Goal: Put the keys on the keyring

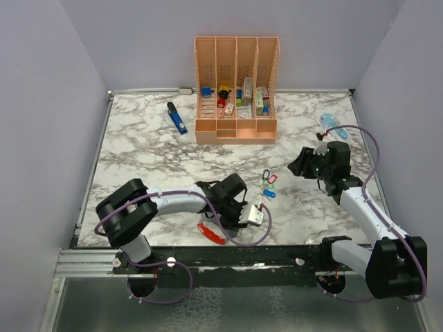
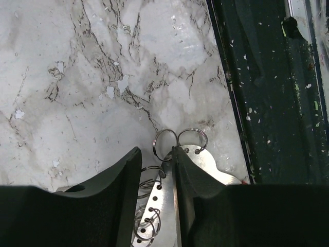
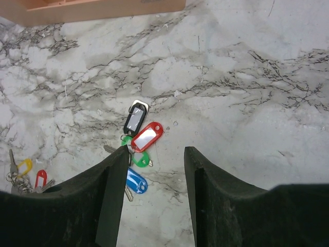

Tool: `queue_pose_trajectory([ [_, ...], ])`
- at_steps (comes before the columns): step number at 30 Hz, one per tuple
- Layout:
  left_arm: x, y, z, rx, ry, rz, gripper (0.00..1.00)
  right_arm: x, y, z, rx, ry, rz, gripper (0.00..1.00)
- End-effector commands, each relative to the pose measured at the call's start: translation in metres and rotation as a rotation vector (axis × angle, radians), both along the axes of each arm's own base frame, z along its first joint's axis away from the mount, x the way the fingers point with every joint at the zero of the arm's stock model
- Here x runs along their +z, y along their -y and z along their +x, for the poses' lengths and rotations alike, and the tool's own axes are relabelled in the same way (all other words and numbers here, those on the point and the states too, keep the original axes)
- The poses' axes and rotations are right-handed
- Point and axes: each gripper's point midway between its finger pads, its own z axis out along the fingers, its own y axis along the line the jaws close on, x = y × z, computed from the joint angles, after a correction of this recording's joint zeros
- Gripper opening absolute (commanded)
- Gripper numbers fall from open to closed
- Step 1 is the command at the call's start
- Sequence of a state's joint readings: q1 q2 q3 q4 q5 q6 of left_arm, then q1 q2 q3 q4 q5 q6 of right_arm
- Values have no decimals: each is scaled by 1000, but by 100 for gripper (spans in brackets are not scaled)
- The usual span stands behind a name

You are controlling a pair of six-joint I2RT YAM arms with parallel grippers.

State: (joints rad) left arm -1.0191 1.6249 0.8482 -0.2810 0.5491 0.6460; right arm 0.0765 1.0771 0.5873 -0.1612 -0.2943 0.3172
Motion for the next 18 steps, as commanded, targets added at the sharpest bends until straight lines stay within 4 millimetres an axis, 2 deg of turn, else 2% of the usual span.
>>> queue_pose_trajectory([
  [1, -8, -5, -10, -27, -35, 31, 28, 6, -4, -1, 14, 7, 23, 47],
  [9, -9, -8, -12, -25, -54, 53, 1, 7, -5, -2, 20, 3, 27, 47],
  [13, -7, -9, -10, -14, -45, 60, 0, 7, -7, -4, 30, -1, 38, 41],
  [15, -5, -10, -6, -4, -22, 63, 0, 6, -10, -7, 49, -12, 46, 36],
  [18, -1, -11, 4, 17, 36, 66, 0, 0, -15, -10, 77, -48, 57, 34],
])
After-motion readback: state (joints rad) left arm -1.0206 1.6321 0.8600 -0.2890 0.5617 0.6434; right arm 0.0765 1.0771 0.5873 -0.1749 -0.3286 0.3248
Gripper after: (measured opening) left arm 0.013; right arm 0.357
